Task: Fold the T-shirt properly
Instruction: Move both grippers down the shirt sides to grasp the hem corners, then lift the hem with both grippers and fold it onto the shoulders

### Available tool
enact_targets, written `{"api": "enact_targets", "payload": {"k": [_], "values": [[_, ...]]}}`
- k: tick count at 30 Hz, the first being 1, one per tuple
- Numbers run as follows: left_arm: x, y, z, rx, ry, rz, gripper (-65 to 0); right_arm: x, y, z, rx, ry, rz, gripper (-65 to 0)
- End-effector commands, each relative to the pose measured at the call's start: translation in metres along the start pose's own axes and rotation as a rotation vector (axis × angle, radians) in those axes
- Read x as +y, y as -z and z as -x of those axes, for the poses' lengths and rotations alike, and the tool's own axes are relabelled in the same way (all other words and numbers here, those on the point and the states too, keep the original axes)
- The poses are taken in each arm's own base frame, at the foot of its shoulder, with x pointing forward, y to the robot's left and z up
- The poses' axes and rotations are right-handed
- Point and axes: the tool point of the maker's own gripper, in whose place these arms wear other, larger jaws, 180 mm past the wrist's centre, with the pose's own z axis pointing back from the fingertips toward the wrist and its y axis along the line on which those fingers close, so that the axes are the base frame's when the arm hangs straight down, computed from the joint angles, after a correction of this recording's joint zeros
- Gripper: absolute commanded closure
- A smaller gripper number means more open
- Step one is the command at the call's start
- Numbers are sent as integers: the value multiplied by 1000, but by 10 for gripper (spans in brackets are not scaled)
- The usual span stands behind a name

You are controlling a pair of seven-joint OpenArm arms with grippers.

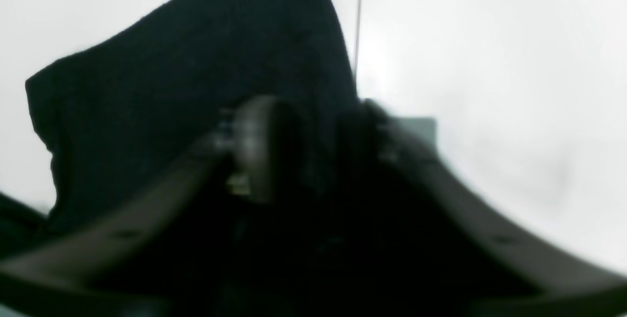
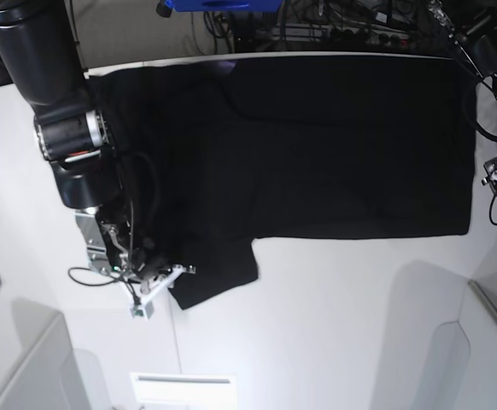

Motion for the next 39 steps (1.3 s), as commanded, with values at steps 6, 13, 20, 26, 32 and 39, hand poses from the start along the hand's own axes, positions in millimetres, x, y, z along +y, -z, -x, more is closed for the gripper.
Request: {"api": "enact_targets", "payload": {"k": [6, 13, 20, 26, 32, 39], "values": [[0, 13, -45, -50, -46, 21, -446, 2, -2, -2, 21, -1, -10, 0], [-44, 45, -62, -49, 71, 87, -568, 4, -2, -3, 20, 0, -15, 0], [-57, 66, -57, -1, 8, 115, -568, 2, -3, -3, 20, -1, -11, 0], [-65, 69, -53, 8, 2, 128, -568, 2, -3, -3, 20, -1, -11, 0], [-82, 76, -40, 38, 45, 125, -568, 3, -2, -3, 20, -1, -13, 0], [-91, 83, -36, 71, 72, 113, -568, 4, -2, -2, 22, 0, -15, 0]]}}
